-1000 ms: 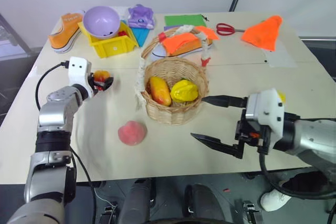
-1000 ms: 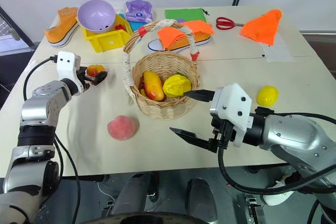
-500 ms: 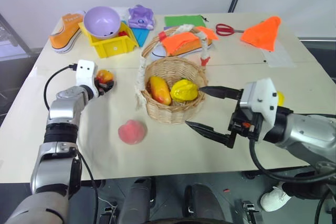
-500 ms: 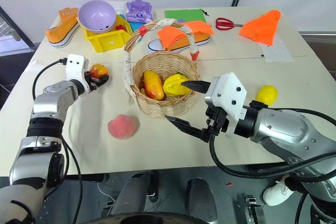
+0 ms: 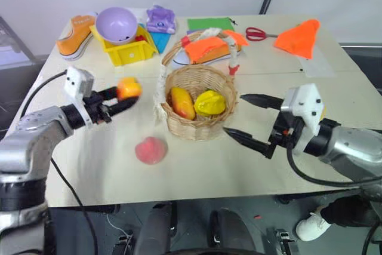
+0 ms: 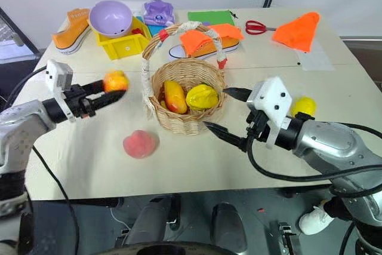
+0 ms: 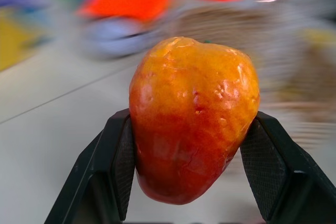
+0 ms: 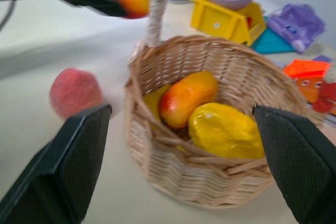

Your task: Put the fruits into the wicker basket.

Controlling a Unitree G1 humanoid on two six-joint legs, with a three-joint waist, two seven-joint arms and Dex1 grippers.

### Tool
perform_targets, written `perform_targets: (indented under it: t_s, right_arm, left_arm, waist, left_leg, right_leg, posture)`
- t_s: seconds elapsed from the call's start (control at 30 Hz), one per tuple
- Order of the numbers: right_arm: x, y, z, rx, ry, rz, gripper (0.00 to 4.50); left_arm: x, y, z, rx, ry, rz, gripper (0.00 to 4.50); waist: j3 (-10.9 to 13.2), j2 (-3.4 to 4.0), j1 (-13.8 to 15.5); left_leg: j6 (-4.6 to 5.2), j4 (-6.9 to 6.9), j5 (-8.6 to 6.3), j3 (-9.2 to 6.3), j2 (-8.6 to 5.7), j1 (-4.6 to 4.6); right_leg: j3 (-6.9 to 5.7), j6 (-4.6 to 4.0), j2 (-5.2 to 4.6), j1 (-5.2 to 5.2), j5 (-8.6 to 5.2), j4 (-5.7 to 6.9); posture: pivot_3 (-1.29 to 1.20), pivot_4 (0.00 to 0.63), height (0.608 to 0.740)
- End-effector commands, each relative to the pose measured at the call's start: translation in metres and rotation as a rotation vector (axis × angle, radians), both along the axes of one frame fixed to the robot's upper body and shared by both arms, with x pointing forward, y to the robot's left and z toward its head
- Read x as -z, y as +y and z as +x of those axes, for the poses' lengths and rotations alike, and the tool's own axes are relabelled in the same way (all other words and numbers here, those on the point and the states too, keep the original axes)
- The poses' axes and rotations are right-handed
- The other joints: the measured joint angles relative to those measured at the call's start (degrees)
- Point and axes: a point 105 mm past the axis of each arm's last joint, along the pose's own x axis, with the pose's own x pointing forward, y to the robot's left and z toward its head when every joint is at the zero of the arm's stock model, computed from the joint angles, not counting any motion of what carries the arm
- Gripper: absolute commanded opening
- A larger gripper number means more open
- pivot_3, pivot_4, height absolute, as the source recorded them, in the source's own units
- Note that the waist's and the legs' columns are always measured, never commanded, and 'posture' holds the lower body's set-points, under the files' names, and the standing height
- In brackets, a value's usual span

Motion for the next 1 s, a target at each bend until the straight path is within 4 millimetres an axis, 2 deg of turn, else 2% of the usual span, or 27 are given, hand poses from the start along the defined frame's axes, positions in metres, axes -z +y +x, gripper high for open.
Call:
perform_targets:
  t_s: [0.03, 0.13, 0.23, 0.33, 0.43, 0.47, 0.5, 0.6, 0.7, 0.83, 1.0]
  right_arm:
    - [-0.008, -0.011, 0.004, 0.021, -0.059, -0.009, 4.50]
    - [-0.007, -0.013, 0.007, 0.024, -0.066, -0.009, 4.50]
    - [-0.007, -0.012, 0.008, 0.021, -0.072, -0.003, 4.50]
    - [-0.004, -0.009, 0.007, 0.018, -0.075, 0.004, 4.50]
    - [-0.001, -0.006, 0.003, 0.020, -0.072, 0.008, 4.50]
    - [-0.001, -0.006, 0.002, 0.021, -0.071, 0.009, 4.50]
    - [0.000, -0.006, 0.002, 0.024, -0.070, 0.011, 4.50]
    - [0.001, -0.007, 0.000, 0.031, -0.067, 0.012, 4.50]
    - [0.003, -0.008, -0.001, 0.032, -0.060, 0.015, 4.50]
    - [0.004, -0.007, 0.000, 0.022, -0.054, 0.016, 4.50]
    - [0.005, -0.004, 0.002, -0.001, -0.051, 0.020, 4.50]
  left_arm:
    - [-0.005, -0.040, -0.026, 0.196, 0.028, 0.046, 2.78]
    - [-0.004, -0.067, -0.025, 0.227, -0.019, 0.101, 2.78]
    - [-0.004, -0.086, -0.010, 0.177, -0.075, 0.137, 2.78]
    - [-0.003, -0.102, 0.015, 0.082, -0.131, 0.154, 2.78]
    - [-0.004, -0.112, 0.020, 0.071, -0.145, 0.130, 3.72]
    - [-0.004, -0.112, 0.020, 0.072, -0.146, 0.131, 4.17]
    - [-0.004, -0.110, 0.018, 0.076, -0.147, 0.135, 4.48]
    - [-0.009, -0.100, 0.008, 0.124, -0.133, 0.120, 4.48]
    - [-0.015, -0.073, -0.014, 0.207, -0.079, 0.083, 4.48]
    - [-0.008, -0.038, -0.029, 0.215, 0.030, 0.126, 4.48]
    - [0.012, 0.006, -0.030, 0.098, 0.156, 0.227, 4.48]
  waist:
    - [0.0, 0.08, -0.1]
    - [0.0, 0.09, 0.0]
    - [0.0, 0.08, 0.1]
    - [0.0, 0.07, 0.1]
    - [0.0, 0.05, 0.0]
    - [0.0, 0.05, 0.0]
    - [0.0, 0.05, 0.0]
    - [0.0, 0.06, 0.0]
    - [0.0, 0.06, -0.3]
    - [0.0, 0.10, -0.1]
    - [0.0, 0.11, 0.0]
  left_leg:
    - [0.02, 0.03, -0.01, 0.00, 0.00, 0.02]
    - [0.13, 0.07, 0.04, 0.01, 0.00, 0.02]
    - [0.21, 0.10, 0.08, 0.01, 0.00, 0.00]
    - [0.27, 0.12, 0.06, 0.07, -0.01, 0.01]
    - [0.30, 0.16, 0.06, 0.08, -0.01, 0.00]
    - [0.32, 0.16, 0.05, 0.10, 0.00, -0.01]
    - [0.32, 0.14, 0.04, 0.12, 0.00, -0.02]
    - [0.32, 0.14, 0.04, 0.12, 0.03, 0.00]
    - [0.32, 0.14, 0.04, 0.15, 0.08, -0.02]
    - [0.30, 0.12, 0.03, 0.15, 0.10, 0.03]
    - [0.28, 0.15, 0.00, 0.16, 0.07, 0.02]
  right_leg:
    - [0.01, -0.01, 0.01, 0.04, 0.00, 0.00]
    - [0.04, -0.03, 0.09, 0.06, 0.01, 0.03]
    - [0.04, 0.01, 0.15, 0.05, 0.03, 0.08]
    - [0.04, 0.22, 0.20, 0.06, 0.13, 0.11]
    - [0.04, 0.25, 0.25, 0.04, 0.14, 0.15]
    - [0.04, 0.26, 0.26, 0.01, 0.14, 0.15]
    - [0.06, 0.26, 0.26, -0.01, 0.14, 0.16]
    - [0.06, 0.26, 0.31, -0.03, 0.14, 0.21]
    - [0.10, 0.25, 0.31, -0.08, 0.13, 0.20]
    - [0.12, 0.22, 0.29, -0.07, 0.12, 0.20]
    - [0.13, -0.01, 0.18, -0.08, 0.00, 0.08]
  posture:
    - [0.00, 0.150, 0.740]
    - [0.00, 0.150, 0.740]
    - [0.00, 0.150, 0.740]
    - [0.00, 0.150, 0.740]
    - [0.00, 0.150, 0.740]
    - [0.00, 0.150, 0.740]
    - [0.00, 0.150, 0.740]
    - [0.00, 0.150, 0.740]
    - [0.00, 0.150, 0.740]
    - [0.00, 0.150, 0.740]
    - [0.00, 0.150, 0.740]
